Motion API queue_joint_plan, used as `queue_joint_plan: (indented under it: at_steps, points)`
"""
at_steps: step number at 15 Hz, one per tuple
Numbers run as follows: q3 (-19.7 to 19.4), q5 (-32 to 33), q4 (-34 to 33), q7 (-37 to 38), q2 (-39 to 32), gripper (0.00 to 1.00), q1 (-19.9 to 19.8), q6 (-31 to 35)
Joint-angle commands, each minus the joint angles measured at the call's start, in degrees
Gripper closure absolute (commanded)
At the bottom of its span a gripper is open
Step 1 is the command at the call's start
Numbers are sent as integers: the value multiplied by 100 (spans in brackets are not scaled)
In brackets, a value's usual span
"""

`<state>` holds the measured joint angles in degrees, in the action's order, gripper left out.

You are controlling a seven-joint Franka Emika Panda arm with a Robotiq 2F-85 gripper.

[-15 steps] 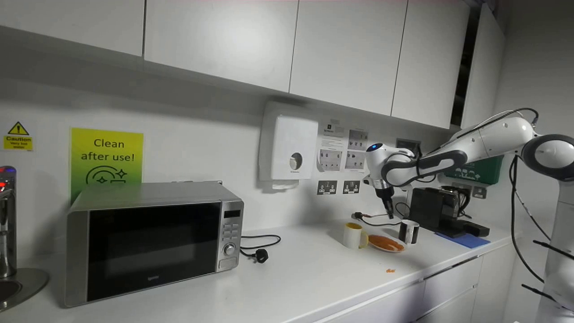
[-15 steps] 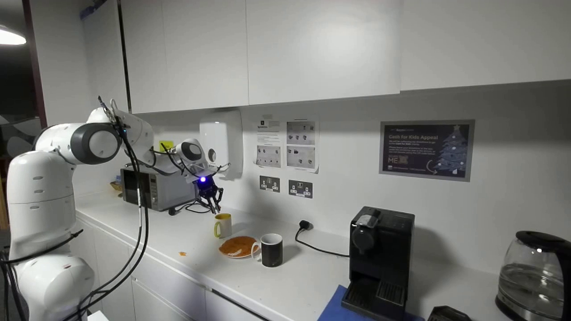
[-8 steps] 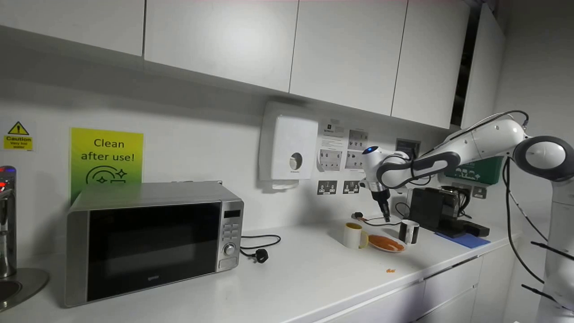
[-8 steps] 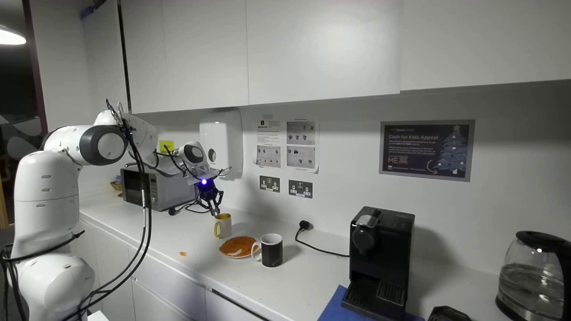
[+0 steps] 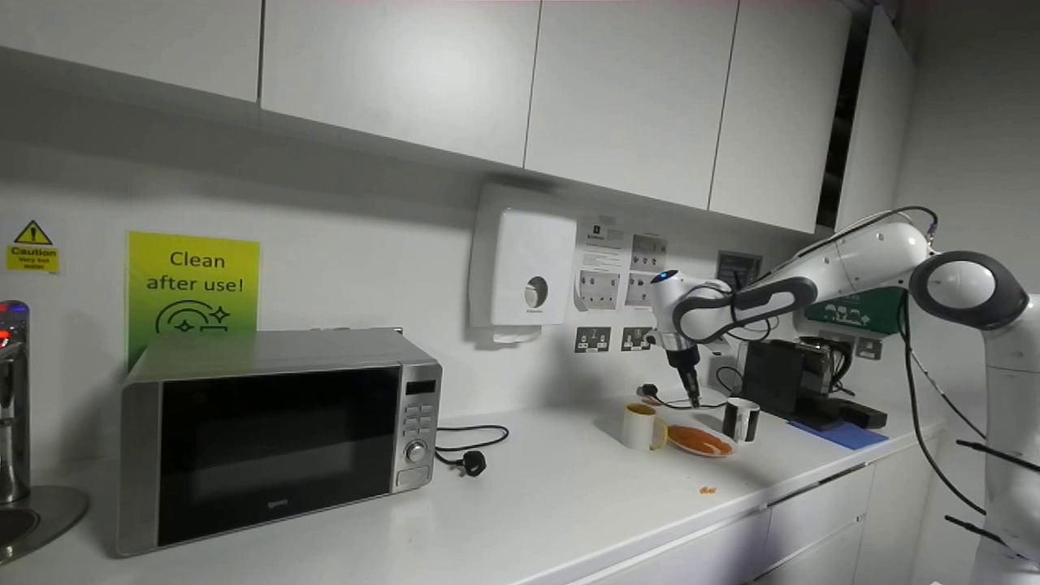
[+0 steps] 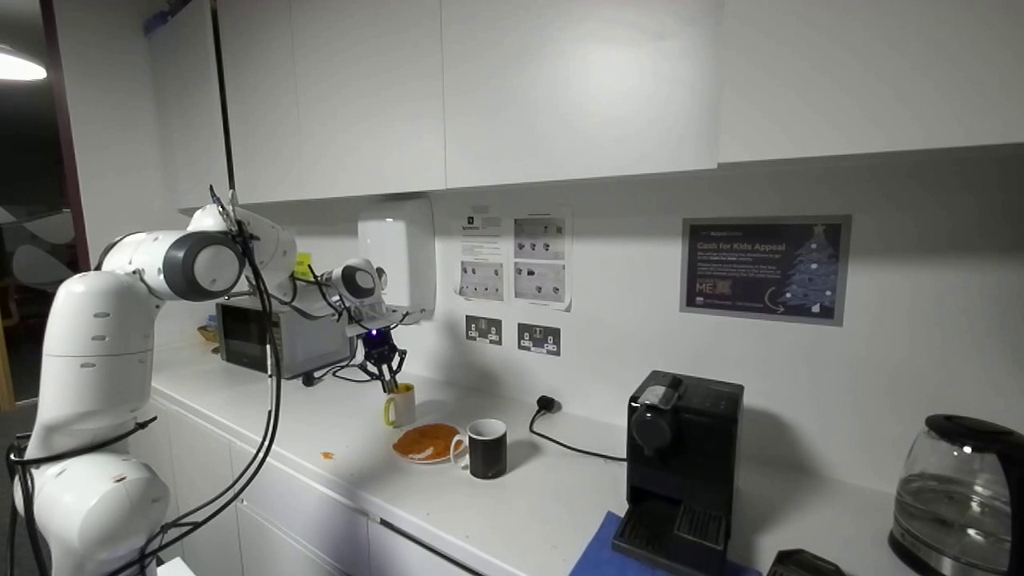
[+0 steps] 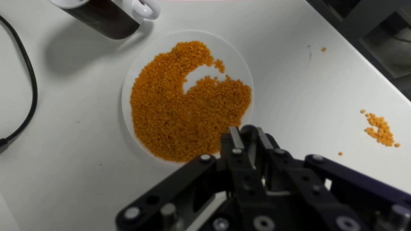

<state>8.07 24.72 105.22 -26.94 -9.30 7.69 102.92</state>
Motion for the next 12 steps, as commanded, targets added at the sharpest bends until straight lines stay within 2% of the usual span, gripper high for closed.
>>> queue_joint_plan:
  at_steps: [1,12]
  points:
    - [-23,-242,-410,-324,-234,97,-76,-284]
    - [-63,-516,-876,-526,-706,97,-119,-555]
